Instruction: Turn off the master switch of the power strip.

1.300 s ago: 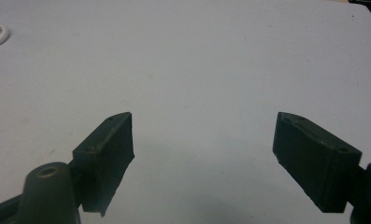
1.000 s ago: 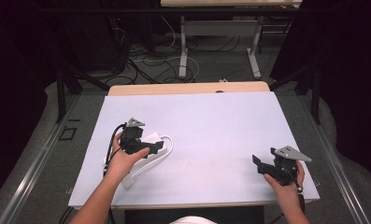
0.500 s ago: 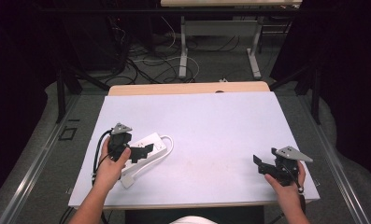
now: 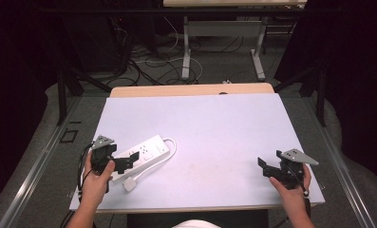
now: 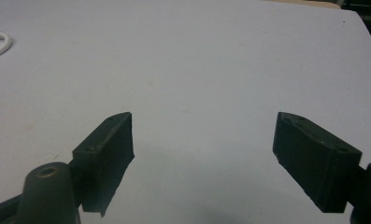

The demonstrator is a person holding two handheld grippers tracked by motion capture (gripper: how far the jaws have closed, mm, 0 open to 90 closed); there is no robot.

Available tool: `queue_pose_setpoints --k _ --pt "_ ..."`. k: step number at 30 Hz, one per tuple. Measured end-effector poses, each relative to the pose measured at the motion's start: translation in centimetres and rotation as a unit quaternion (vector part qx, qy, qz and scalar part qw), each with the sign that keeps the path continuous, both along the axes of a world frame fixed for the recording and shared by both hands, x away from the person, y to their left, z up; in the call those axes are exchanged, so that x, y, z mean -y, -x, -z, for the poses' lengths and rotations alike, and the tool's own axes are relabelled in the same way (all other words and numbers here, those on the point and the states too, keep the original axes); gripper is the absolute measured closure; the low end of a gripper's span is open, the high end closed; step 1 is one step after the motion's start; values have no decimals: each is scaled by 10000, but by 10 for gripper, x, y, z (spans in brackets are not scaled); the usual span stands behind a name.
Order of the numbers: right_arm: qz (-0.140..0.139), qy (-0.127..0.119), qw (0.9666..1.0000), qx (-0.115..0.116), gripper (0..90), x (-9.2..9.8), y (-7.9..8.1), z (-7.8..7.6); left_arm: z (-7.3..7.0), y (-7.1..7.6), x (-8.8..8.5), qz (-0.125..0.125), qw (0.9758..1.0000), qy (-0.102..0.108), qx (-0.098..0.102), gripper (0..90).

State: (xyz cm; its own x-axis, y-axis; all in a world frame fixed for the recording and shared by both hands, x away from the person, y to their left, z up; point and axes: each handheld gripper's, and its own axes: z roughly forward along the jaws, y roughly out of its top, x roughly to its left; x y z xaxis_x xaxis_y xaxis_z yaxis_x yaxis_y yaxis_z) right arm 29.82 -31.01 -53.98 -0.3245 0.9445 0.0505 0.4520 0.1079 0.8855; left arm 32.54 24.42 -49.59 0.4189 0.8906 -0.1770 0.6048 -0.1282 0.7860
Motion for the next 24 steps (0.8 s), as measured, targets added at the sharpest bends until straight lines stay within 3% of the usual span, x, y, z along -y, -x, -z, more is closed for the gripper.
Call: queue_pose_setpoints --k 18,24 --pt "29 45 10000 -38 197 2 0 0 22 21 -35 -431 9990 77 108 23" --pt "47 53 10000 -60 197 3 0 0 32 23 -46 -561 9983 153 32 23"
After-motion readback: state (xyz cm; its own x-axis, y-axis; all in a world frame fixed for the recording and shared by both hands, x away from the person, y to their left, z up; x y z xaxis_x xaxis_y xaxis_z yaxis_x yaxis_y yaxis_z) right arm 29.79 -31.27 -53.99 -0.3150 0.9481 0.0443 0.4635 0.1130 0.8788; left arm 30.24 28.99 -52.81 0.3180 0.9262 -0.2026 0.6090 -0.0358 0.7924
